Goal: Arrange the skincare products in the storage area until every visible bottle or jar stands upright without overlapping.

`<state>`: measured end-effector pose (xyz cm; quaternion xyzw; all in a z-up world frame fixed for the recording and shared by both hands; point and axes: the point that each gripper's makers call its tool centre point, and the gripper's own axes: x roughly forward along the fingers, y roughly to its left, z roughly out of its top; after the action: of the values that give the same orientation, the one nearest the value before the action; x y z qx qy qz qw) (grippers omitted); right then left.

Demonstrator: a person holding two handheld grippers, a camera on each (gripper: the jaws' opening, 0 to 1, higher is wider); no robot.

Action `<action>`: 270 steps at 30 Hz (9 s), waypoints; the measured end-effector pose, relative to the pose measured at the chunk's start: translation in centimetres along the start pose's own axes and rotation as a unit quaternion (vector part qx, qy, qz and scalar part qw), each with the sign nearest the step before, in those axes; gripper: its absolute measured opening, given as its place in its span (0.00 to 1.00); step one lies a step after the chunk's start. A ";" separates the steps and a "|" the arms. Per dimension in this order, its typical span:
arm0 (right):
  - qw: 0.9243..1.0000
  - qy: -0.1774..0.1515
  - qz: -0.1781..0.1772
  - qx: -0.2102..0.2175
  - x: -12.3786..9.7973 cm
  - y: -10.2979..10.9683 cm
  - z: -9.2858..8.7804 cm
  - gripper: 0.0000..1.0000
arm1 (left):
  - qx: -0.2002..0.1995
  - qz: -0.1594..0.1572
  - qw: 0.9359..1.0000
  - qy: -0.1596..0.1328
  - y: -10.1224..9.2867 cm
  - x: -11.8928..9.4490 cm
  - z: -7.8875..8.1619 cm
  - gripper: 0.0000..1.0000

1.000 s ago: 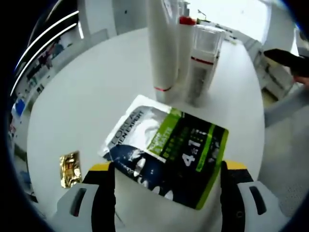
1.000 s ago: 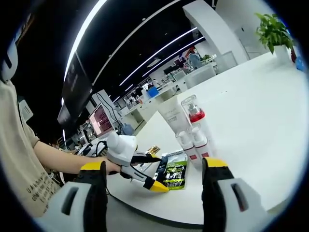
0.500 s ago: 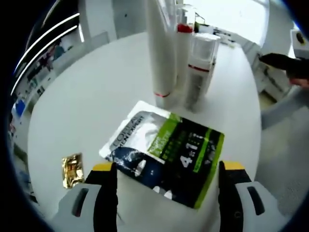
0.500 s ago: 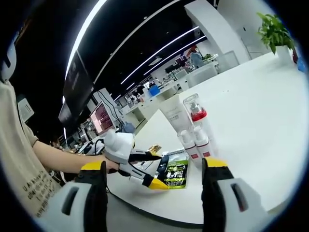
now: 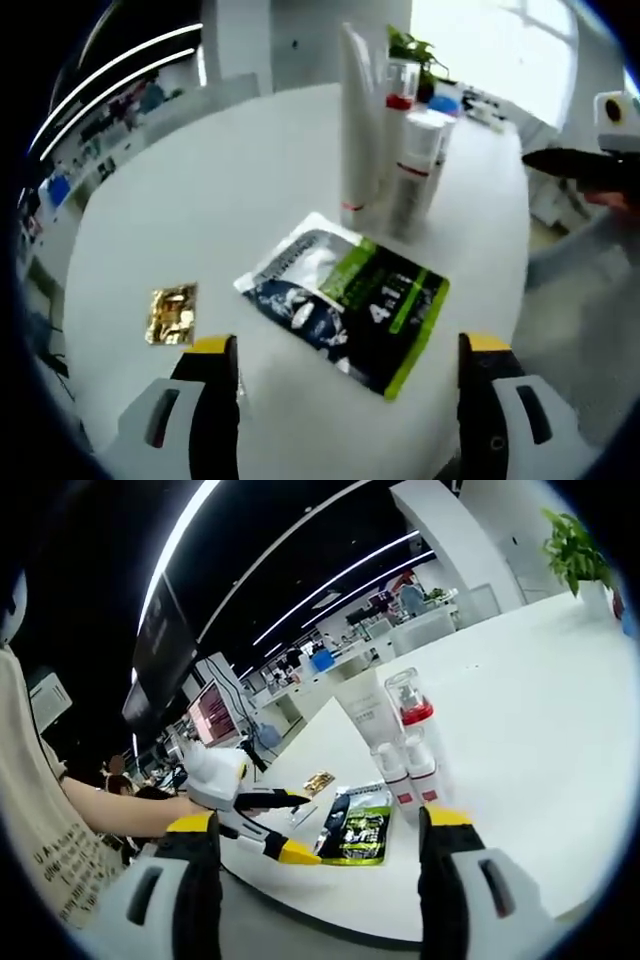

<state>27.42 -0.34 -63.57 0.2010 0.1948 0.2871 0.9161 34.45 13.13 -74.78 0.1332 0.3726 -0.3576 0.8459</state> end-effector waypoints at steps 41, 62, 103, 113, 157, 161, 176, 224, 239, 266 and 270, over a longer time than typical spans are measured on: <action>0.999 0.014 -0.031 0.003 0.2 -0.6 -0.4 1.00 | -0.131 0.133 0.976 -0.115 2.7 -14.0 -2.7 0.97; 0.999 0.021 -0.029 0.014 0.4 -0.7 -0.6 0.99 | -0.152 0.136 0.973 -0.110 3.3 -13.3 -3.4 0.97; 0.999 0.019 -0.041 0.029 0.1 -1.5 -0.6 0.95 | -0.131 0.098 0.986 -0.002 9.0 -6.1 -4.0 0.94; 0.998 0.013 -0.047 0.032 0.0 -1.8 -0.4 0.94 | -0.105 0.089 0.990 0.032 9.1 -3.7 -4.6 0.88; 0.997 0.005 -0.066 0.038 -0.2 -2.6 -0.2 0.93 | -0.095 0.098 0.988 0.076 10.3 -0.5 -4.2 0.38; 0.997 0.004 -0.065 0.038 -0.2 -2.6 -0.2 0.93 | -0.104 0.115 0.985 0.079 10.1 -1.0 -4.1 0.38; 0.998 0.002 -0.046 0.037 -0.2 -2.0 -0.1 0.92 | -0.196 0.137 0.970 0.048 7.7 -2.8 -3.2 0.38; 1.000 -0.009 -0.008 0.025 -0.3 -0.6 0.0 0.88 | -0.303 0.209 0.928 0.055 3.6 -1.8 -6.6 0.38; 1.000 -0.005 -0.010 0.017 -0.3 -0.5 -0.1 0.88 | -0.296 0.191 0.935 0.037 3.2 -2.3 -6.3 0.41; 1.000 0.020 -0.004 0.017 0.0 -0.4 -0.8 0.87 | -0.227 0.104 0.967 -0.042 3.8 -8.7 -5.3 0.61; 1.000 0.022 -0.004 0.017 0.0 -0.4 -0.8 0.87 | -0.220 0.077 0.972 -0.040 3.2 -8.9 -5.3 0.64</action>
<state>27.22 -0.42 -64.48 0.2096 0.2209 0.2846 0.9090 29.73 22.50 -72.11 -0.0422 0.3966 -0.2057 0.8937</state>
